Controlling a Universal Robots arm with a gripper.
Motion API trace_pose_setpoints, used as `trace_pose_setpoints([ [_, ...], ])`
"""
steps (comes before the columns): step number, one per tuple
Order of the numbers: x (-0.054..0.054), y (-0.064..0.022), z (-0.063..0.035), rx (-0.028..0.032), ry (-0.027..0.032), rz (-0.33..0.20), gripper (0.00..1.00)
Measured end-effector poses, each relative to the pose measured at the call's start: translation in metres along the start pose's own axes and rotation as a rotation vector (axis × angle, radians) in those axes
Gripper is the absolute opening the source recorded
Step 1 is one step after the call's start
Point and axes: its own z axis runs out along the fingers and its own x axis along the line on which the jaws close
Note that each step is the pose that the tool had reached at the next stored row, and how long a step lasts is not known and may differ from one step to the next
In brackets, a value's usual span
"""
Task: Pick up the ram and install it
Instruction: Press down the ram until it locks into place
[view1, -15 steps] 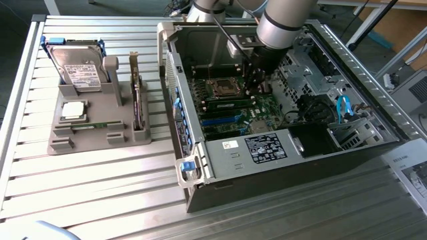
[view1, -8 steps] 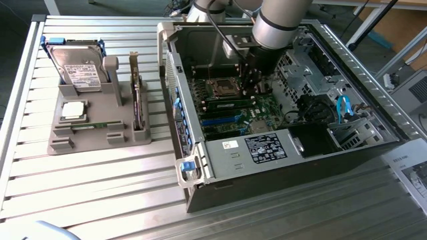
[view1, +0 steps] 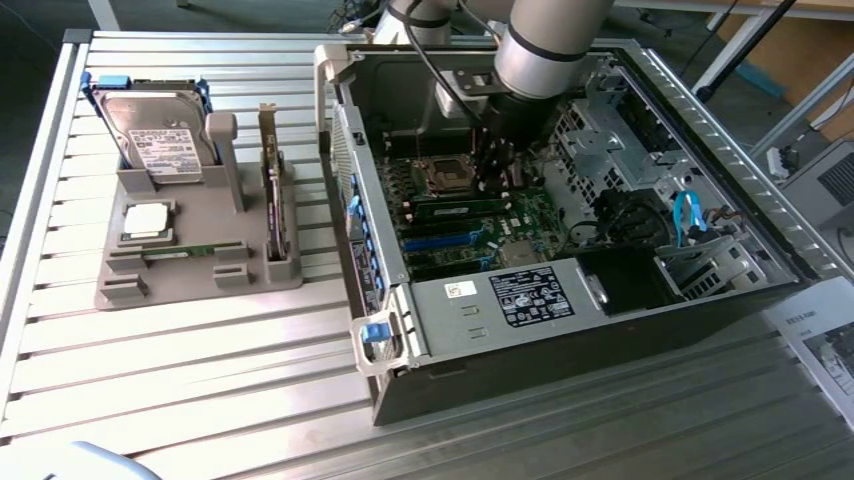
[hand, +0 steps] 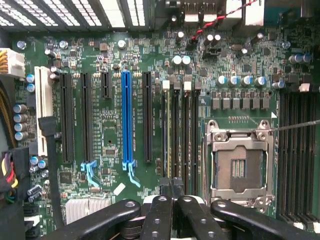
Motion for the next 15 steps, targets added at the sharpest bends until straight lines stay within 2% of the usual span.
trace_pose_setpoints([
  [8,0.0,0.0113,0.0,0.0066,0.0,0.0,0.1],
  [15,0.0,0.0138,0.0,0.0079,0.0,0.0,0.1],
])
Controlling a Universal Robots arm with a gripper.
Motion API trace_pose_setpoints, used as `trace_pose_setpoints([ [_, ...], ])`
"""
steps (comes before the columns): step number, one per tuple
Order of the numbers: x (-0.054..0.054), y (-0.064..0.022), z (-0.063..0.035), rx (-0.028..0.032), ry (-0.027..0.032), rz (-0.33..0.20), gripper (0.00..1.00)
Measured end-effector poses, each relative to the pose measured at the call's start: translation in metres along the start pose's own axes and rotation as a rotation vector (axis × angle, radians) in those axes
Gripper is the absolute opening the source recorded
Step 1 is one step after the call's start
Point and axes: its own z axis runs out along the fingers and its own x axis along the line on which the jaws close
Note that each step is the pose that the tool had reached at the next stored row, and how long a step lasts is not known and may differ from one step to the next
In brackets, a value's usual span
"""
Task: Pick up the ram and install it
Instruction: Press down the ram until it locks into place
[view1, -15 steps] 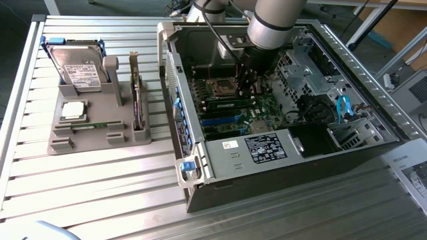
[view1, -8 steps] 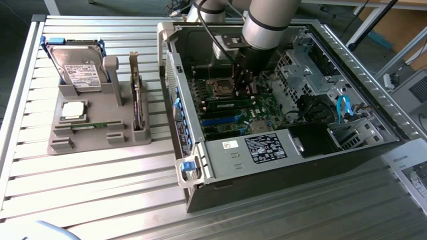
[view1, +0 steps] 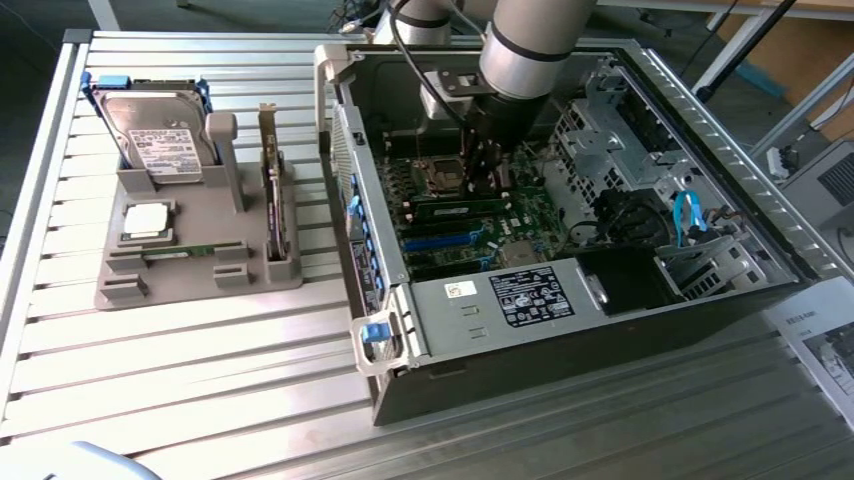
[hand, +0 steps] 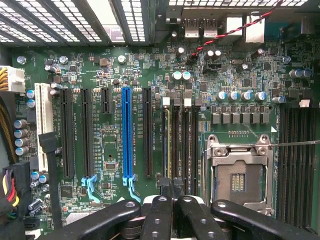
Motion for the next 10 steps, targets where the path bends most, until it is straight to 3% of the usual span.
trace_pose_setpoints([
  [10,0.0,0.0008,0.0001,0.0004,0.0,0.0,0.1],
])
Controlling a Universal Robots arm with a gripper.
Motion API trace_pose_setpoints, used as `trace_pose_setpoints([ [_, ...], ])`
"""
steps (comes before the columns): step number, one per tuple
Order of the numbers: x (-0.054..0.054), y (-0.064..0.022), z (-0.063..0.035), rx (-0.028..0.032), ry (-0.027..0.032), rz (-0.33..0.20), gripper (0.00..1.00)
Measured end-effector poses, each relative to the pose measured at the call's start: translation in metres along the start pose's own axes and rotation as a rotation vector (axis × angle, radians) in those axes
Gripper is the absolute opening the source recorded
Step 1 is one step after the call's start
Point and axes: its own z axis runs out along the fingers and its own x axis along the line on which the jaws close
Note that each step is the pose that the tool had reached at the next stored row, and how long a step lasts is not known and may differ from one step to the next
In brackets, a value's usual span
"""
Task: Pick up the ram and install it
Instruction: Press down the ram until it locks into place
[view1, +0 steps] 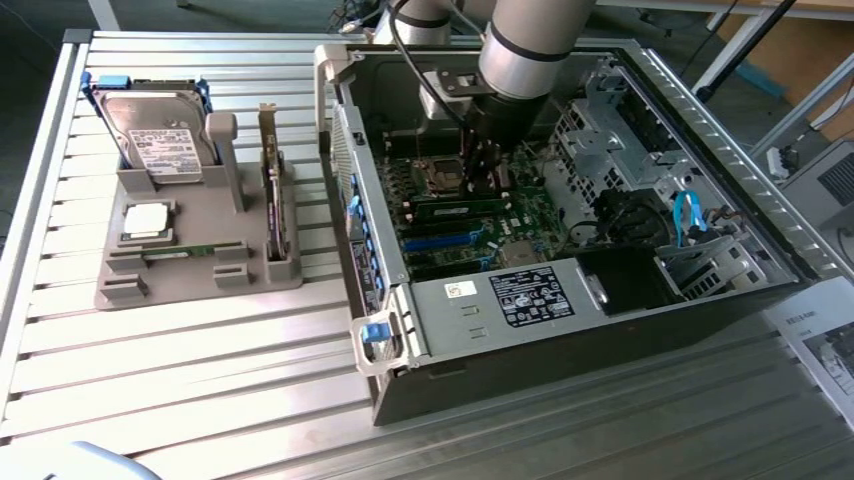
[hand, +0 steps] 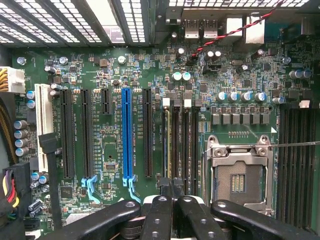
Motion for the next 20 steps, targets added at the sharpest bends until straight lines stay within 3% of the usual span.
trace_pose_setpoints([
  [8,0.0,0.0,0.0032,0.0,0.0,0.0,0.1],
  [13,0.0,0.0004,0.0101,0.0005,0.0,0.0,0.1],
  [20,0.001,0.0013,0.016,0.0089,-0.0053,0.0,0.1],
])
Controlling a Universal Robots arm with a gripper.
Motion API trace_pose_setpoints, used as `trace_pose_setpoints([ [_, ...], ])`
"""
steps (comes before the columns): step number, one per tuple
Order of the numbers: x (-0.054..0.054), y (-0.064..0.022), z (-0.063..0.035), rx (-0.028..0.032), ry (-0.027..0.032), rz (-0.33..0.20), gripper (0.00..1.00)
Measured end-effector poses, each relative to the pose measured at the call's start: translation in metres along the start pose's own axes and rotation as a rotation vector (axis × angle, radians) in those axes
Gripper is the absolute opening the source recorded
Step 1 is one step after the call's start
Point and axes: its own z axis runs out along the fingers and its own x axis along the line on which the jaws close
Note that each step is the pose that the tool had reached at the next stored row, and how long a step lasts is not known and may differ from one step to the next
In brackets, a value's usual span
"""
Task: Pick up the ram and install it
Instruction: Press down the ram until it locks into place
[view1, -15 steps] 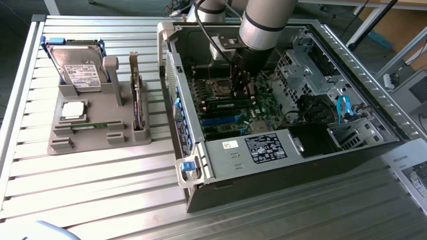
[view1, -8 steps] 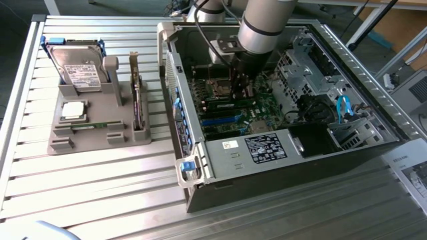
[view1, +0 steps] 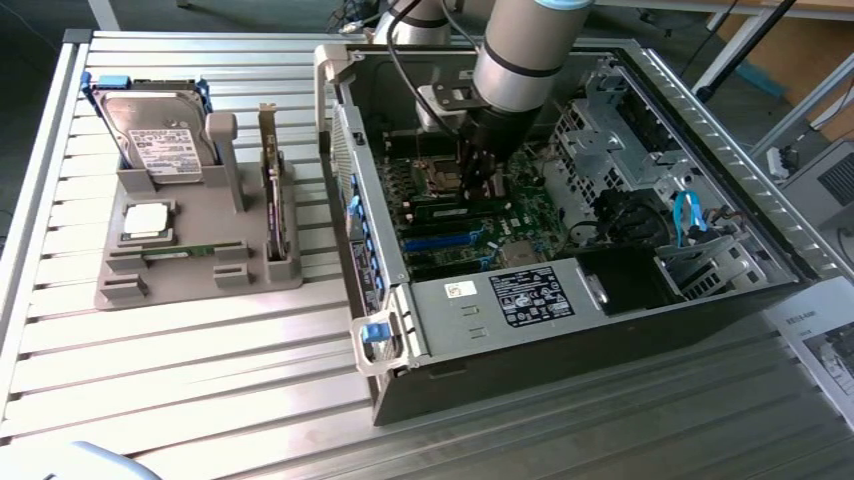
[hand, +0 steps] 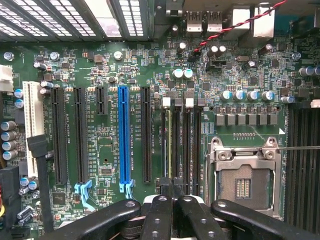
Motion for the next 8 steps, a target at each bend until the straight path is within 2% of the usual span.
trace_pose_setpoints([
  [6,0.0,0.0,0.0003,0.0003,-0.0006,0.0,0.1],
  [8,0.0001,0.0002,0.0007,0.0022,-0.0029,0.0,0.1],
])
